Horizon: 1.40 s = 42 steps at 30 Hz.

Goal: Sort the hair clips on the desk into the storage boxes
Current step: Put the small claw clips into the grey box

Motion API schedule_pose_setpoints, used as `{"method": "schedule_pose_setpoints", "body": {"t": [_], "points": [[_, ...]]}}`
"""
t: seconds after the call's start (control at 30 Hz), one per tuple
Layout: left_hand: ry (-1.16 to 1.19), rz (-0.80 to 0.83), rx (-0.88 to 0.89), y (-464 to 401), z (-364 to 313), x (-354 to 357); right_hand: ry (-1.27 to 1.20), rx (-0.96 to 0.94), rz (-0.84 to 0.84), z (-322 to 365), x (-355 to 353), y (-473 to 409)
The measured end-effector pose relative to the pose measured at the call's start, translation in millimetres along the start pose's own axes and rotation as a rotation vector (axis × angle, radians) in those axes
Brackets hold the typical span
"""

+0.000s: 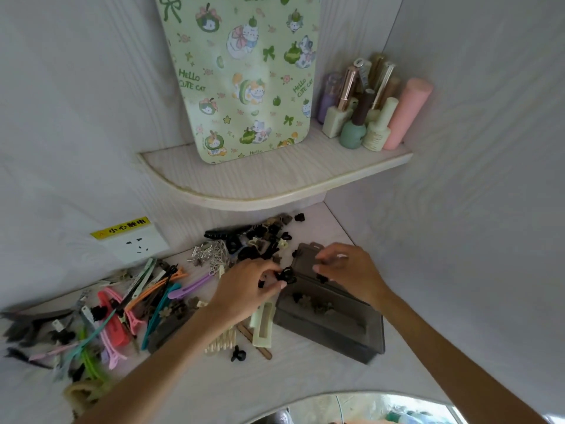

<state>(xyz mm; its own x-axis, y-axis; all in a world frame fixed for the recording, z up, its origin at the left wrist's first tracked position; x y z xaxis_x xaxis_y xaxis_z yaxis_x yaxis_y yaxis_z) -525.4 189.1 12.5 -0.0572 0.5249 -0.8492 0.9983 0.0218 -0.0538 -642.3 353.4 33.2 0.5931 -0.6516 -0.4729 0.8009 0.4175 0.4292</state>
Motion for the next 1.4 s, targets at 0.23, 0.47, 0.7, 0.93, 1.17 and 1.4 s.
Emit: {"method": "schedule_pose_setpoints", "body": {"t": [0.23, 0.47, 0.7, 0.93, 1.17, 1.4], "points": [[0.081, 0.249, 0.119, 0, -24, 7, 0.247, 0.02, 0.229, -25, 6, 13], [-0.03, 0.08, 0.029, -20, 7, -6, 0.246, 0.044, 0.275, -12, -8, -12], [-0.436, 0.237, -0.08, -35, 41, 10, 0.549, -0.059, 0.046, 20, 26, -90], [-0.462, 0.513, -0.239, -15, 63, -12, 0.816, 0.026, 0.152, 29, 59, -129], [-0.26, 0.047, -0.212, -37, 62, -31, 0.651, -0.107, 0.236, 33, 81, -124], [-0.432, 0.306, -0.151, -72, 74, 5, 0.611, -0.176, 0.324, 36, 89, -112]]}}
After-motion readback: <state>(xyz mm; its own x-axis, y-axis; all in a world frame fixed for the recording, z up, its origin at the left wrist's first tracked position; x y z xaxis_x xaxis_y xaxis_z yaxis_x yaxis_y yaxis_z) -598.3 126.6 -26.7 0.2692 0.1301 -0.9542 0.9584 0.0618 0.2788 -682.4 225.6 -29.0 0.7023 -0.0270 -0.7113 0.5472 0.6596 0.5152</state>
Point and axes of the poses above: each hand's wrist, its own y-axis away from the middle knuckle, its own x-axis out of the palm, z = x × y, the point moved 3 cm from there along -y, towards the middle knuckle, and after that the axes turned 12 degrees about x, right-handed, at the moved point
